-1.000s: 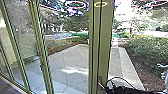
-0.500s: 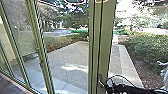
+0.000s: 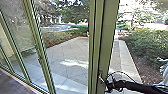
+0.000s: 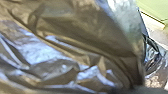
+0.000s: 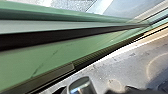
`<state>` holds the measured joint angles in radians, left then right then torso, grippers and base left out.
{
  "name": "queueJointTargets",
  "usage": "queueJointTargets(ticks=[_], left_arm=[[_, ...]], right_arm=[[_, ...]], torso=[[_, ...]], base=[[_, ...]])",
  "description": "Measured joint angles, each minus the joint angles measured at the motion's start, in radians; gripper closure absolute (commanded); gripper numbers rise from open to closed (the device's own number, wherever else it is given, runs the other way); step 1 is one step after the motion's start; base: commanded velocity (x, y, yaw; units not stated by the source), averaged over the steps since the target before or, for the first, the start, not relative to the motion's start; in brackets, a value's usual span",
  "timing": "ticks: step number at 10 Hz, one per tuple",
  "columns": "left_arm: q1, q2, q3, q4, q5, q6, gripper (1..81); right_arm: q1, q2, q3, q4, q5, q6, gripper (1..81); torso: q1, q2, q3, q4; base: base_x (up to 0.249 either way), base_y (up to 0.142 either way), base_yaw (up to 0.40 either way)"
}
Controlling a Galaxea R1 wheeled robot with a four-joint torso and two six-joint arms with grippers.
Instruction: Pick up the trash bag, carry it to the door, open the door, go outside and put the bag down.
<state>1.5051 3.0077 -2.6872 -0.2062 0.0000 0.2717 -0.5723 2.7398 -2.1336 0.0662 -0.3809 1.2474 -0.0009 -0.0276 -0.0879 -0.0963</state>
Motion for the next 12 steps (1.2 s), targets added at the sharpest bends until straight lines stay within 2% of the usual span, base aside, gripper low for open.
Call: queueJointTargets(ticks=[5,12], left_arm=[[0.0,-0.005,0.0,0.0,0.0,0.0,81.1],[0.001,-0.013,0.0,0.0,0.007,0.0,81.1]], right_arm=[[0.023,0.003,-0.02,-0.006,-0.049,0.003,1.0],[0.007,-0.023,0.007,0.004,-0.066,-0.016,1.0]], torso=[[0.001,0.0,0.0,0.0],[-0.001,-0.002,0.0,-0.002]], base=[[0.0,0.0,0.0],[0.089,0.0,0.0]])
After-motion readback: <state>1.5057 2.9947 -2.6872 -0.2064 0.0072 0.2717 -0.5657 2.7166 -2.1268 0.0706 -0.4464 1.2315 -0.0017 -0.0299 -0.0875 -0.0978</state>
